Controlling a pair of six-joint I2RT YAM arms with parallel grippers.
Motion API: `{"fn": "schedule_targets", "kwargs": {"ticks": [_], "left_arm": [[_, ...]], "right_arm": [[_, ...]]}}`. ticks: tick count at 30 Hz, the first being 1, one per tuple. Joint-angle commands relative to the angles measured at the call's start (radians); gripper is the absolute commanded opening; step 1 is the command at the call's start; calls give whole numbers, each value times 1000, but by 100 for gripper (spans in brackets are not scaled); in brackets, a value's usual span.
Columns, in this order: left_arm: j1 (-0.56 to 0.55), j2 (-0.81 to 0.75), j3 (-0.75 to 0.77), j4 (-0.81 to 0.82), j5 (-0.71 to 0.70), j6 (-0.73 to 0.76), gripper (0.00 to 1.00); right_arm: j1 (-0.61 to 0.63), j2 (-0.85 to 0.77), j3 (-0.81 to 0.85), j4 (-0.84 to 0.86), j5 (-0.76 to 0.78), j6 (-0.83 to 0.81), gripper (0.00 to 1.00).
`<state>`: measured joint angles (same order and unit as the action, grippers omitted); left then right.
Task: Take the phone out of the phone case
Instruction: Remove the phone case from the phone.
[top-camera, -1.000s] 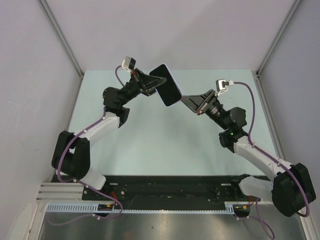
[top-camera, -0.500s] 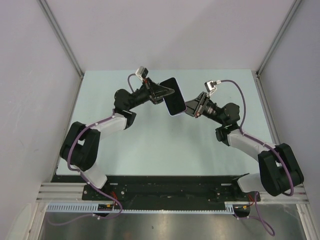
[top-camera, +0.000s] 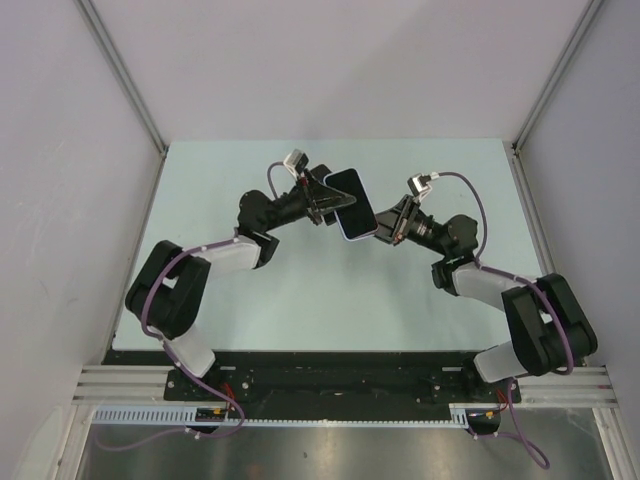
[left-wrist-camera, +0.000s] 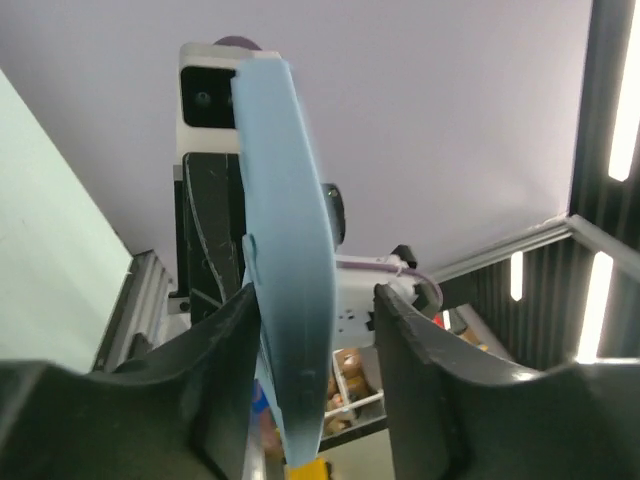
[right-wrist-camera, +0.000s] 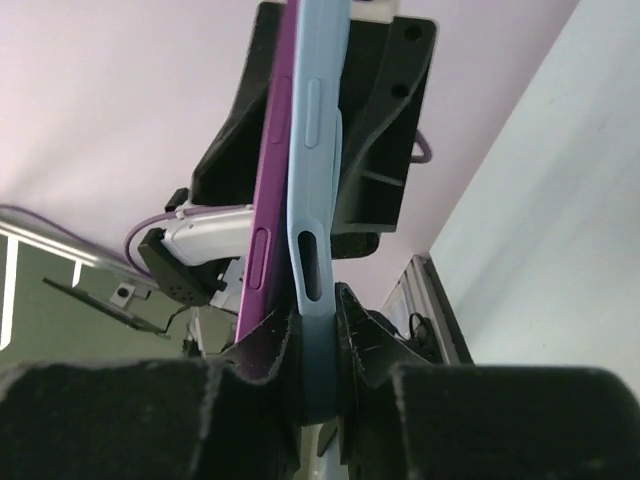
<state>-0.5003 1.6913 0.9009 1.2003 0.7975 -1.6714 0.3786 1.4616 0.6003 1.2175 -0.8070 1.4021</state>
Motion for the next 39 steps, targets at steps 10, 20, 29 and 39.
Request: {"fn": "schedule_targets", "kwargs": {"ticks": [10, 20, 29, 39], "left_arm": [[-75, -35, -34, -7, 206, 169, 80], [-30, -180, 58, -792, 86, 691, 98], [-41, -125, 150, -1185, -112, 857, 94], [-61, -27, 173, -1343, -205, 891, 93]], "right_arm": [[-113, -271, -13, -614, 178, -308, 0], [-178, -494, 12, -1125, 389, -610, 0], [12, -454, 111, -1470, 791, -848, 0], [190, -253, 135, -1552, 971, -910, 0]]}}
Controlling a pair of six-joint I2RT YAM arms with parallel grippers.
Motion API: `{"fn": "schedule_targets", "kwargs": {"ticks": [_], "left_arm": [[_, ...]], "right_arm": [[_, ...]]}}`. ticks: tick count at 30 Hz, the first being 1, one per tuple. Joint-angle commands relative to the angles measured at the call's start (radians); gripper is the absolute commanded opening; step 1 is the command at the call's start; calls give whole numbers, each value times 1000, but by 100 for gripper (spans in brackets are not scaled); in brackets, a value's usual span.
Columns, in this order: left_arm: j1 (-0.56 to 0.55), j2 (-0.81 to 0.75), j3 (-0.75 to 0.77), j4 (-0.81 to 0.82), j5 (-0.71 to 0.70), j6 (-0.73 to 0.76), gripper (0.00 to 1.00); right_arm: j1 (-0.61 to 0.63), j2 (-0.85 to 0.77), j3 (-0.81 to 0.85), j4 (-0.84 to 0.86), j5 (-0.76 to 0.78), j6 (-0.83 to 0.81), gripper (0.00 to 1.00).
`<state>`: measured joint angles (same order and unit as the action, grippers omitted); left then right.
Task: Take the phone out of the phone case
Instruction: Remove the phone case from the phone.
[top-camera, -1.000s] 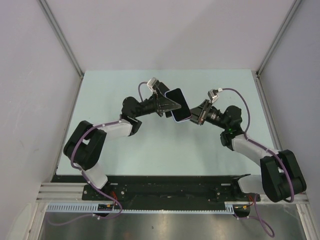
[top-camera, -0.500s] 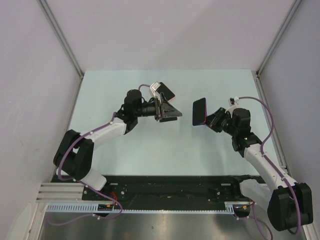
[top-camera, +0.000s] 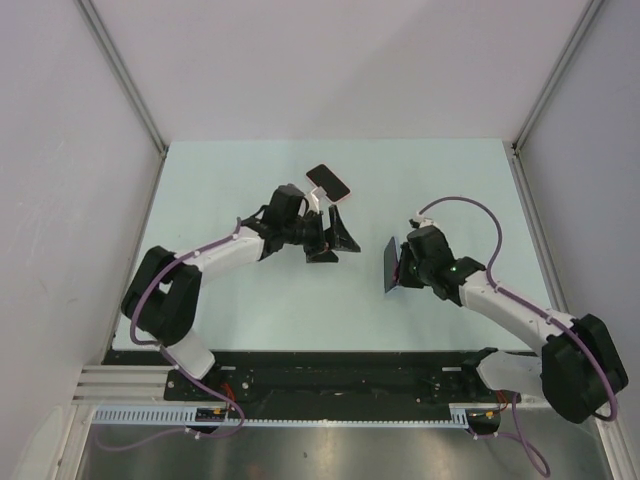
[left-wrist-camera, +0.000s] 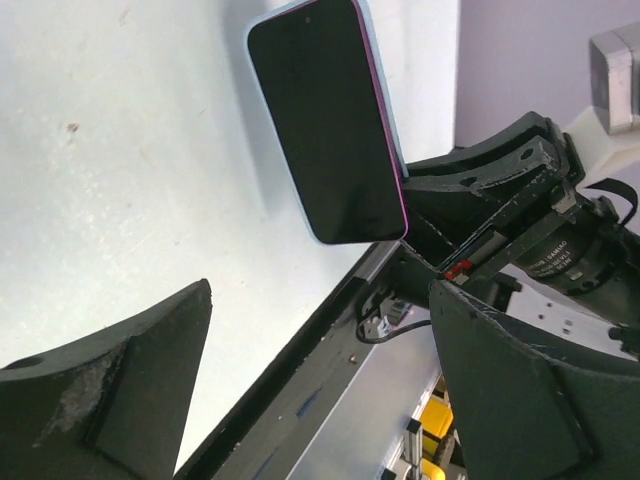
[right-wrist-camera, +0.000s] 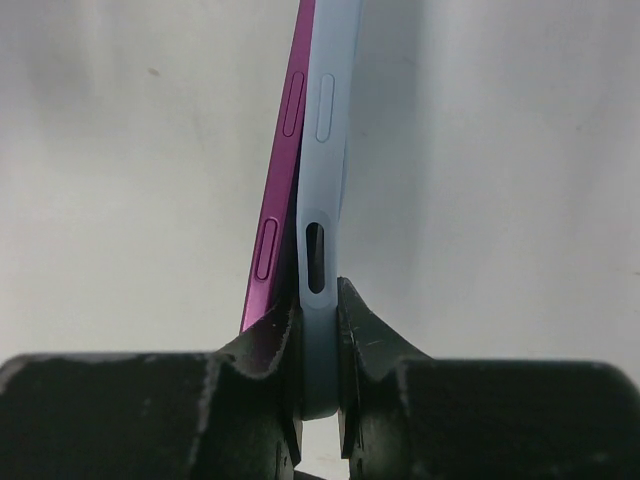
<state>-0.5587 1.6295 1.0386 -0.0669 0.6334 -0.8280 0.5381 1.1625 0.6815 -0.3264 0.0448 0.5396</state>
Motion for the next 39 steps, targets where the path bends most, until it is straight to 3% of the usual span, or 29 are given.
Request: {"fn": "schedule_targets", "kwargs": {"ticks": [1, 8, 17, 20, 28, 36, 39], "left_arm": [[0, 46, 31, -79, -49, 50, 93], [-9, 66, 20, -74, -52, 81, 92], [-36, 168, 44, -4, -67, 102, 90], [-59, 197, 60, 57, -64, 95, 90], [-73, 248, 64, 226, -70, 14, 91], [-87, 306, 103, 231, -87, 15, 89], [-89, 306, 106, 248, -93, 12, 89]], "right_arm": [[49, 60, 53, -11, 138, -49, 0], [77, 198, 53, 39, 129, -40, 1], [112, 400, 73, 122, 125, -9, 12], [114, 427, 73, 151, 107, -12, 20], [114, 471, 73, 181, 83, -24, 22], [114, 468, 73, 207, 46, -26, 16], [112, 471, 73, 210, 35, -30, 23]]}}
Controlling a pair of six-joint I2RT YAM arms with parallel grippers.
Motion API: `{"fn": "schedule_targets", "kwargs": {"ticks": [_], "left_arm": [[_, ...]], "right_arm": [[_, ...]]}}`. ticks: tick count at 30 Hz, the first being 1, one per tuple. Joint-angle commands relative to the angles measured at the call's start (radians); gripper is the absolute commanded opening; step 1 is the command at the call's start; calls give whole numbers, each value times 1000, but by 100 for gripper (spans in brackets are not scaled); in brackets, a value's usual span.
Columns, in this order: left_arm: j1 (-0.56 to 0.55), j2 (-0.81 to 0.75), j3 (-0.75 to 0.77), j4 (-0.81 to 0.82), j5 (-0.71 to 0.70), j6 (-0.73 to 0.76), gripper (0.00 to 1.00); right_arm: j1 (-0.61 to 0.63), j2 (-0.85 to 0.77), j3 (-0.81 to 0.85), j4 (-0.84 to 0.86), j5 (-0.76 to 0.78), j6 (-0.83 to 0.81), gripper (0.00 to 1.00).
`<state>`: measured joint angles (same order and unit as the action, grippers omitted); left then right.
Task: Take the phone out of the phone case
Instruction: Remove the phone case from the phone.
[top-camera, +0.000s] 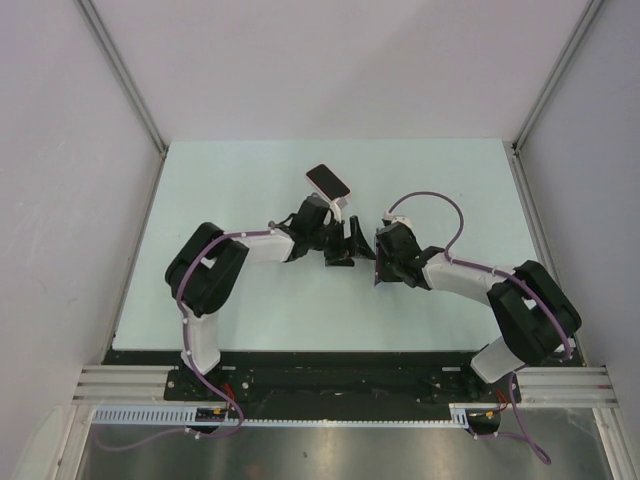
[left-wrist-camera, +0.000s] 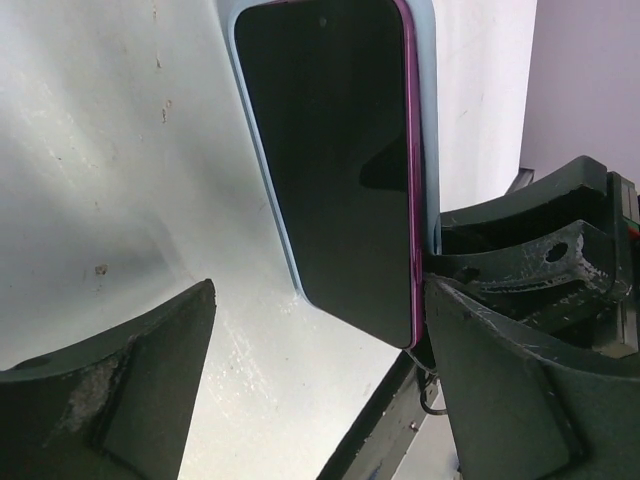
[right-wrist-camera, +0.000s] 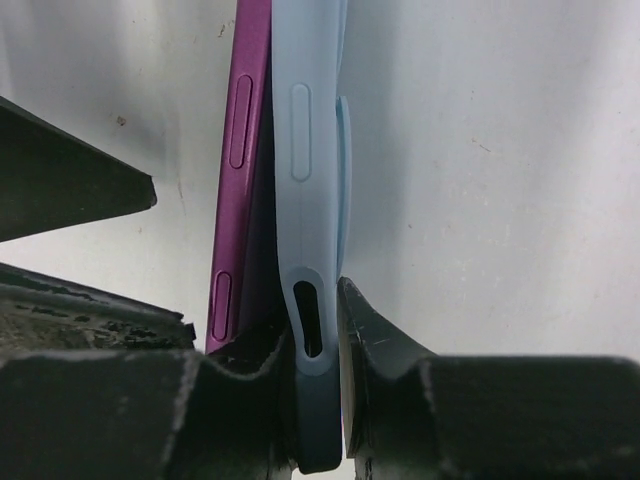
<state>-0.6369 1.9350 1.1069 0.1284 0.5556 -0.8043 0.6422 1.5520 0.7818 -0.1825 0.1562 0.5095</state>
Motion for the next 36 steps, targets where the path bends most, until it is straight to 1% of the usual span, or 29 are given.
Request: {"fn": "schedule_targets", "kwargs": {"ticks": [1, 4, 7, 13, 16, 20, 25, 26, 29, 31, 34, 35, 36], "left_arm": [[-14, 7, 45, 51, -20, -9, 89], [-12, 22, 73, 28, -34, 1, 90], [-20, 39, 91, 16, -48, 2, 88], [-52, 59, 157, -98, -132, 43, 84], [-67, 68, 191, -171, -184, 66, 79], [-87, 78, 235, -301, -290, 106, 70], [-106, 71, 246, -351, -376, 126, 62], [-107, 73, 251, -372, -394, 135, 58], [-118, 74, 266, -420, -459, 161, 56], [-122, 67, 260, -434, -476, 166, 56], [-124, 61, 242, -437, -502, 169, 52], [-124, 61, 242, -444, -522, 172, 48], [-127, 65, 243, -449, -533, 175, 47]], "right_arm": [[10, 85, -27, 66, -79, 0, 24], [10, 85, -27, 71, -89, 1, 26], [10, 82, -27, 74, -99, 3, 25], [11, 68, -18, 57, -93, 3, 24], [16, 63, -12, 48, -87, 3, 23], [24, 54, -3, 40, -84, 6, 22], [30, 49, 13, 37, -84, 14, 22], [30, 48, 16, 38, -86, 20, 22], [31, 40, 19, 40, -87, 32, 21], [31, 31, 20, 40, -89, 34, 21], [31, 22, 20, 40, -86, 41, 21], [30, 17, 20, 38, -86, 44, 21], [30, 14, 19, 38, -84, 46, 21]]}}
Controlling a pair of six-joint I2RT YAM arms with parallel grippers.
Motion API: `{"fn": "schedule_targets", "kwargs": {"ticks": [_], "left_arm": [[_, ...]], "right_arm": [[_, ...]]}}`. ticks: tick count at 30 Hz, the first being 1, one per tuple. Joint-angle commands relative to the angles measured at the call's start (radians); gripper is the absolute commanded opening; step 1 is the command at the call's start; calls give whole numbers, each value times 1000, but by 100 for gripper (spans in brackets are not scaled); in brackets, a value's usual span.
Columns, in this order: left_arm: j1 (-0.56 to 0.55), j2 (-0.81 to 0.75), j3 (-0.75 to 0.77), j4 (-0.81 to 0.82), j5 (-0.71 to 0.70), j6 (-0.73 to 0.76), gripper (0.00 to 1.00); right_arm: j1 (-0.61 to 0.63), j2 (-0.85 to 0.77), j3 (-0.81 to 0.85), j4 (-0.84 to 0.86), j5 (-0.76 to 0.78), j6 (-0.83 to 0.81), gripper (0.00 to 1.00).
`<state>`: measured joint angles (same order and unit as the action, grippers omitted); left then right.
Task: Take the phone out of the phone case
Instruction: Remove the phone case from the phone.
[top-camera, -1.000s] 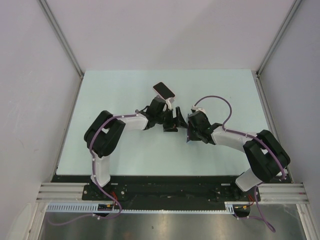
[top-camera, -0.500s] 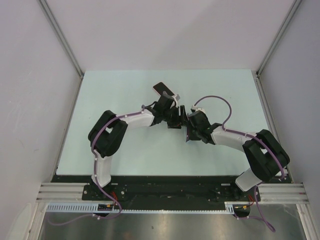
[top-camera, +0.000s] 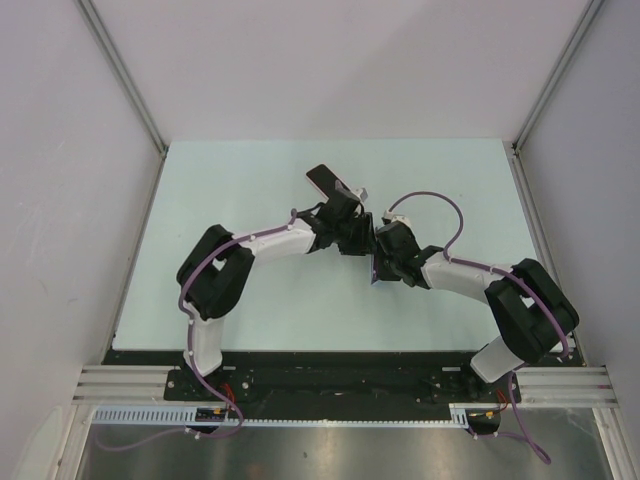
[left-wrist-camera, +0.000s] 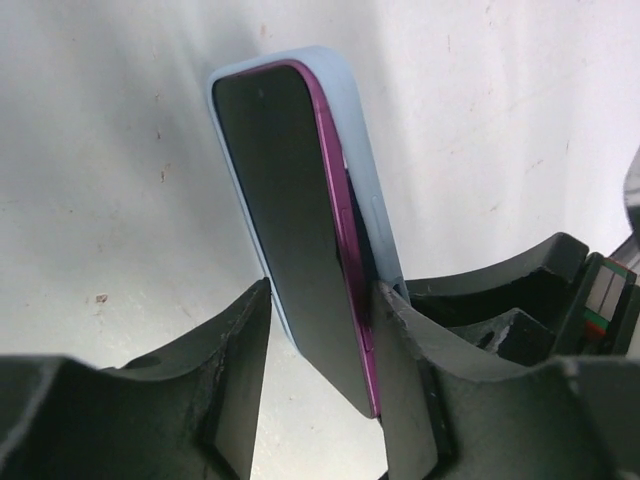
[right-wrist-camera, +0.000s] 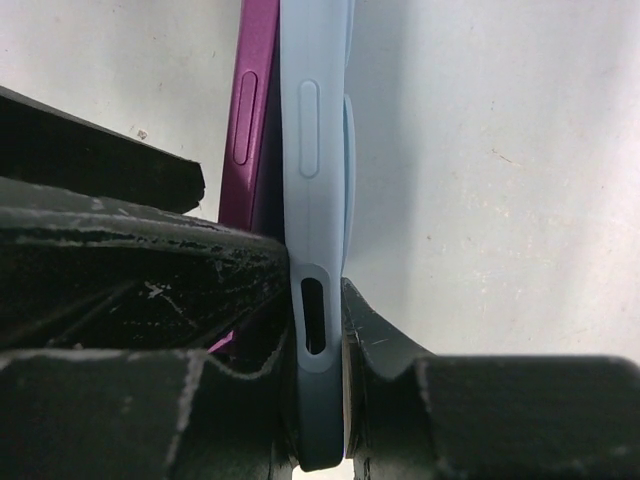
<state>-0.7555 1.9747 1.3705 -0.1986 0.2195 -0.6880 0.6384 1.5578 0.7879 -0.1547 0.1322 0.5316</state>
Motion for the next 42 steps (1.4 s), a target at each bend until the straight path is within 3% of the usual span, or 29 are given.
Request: {"fn": "schedule_targets", "kwargs": {"ticks": [1, 8, 10, 18, 25, 31, 34, 42], "left_arm": [[-13, 27, -18, -130, -207, 61, 45], [-30, 55, -16, -151, -216, 38, 32], [-50, 70, -1, -192, -279, 42, 29], [-80, 130, 119, -363, -456, 67, 33], [-87, 167, 137, -397, -480, 70, 36], [-88, 197, 139, -380, -463, 70, 33], [-96, 207, 153, -410, -544, 74, 27], [-96, 176, 139, -452, -672, 68, 25]], "right_arm": [[33, 7, 13, 10, -62, 25, 21], [30, -8, 13, 14, -63, 45, 21], [30, -11, 14, 17, -63, 48, 21], [24, -30, 14, 33, -77, 67, 21], [15, -42, 14, 41, -97, 77, 21], [6, -56, 13, 35, -103, 82, 21], [6, -62, 13, 35, -102, 87, 21], [1, -62, 14, 49, -102, 94, 21]]}}
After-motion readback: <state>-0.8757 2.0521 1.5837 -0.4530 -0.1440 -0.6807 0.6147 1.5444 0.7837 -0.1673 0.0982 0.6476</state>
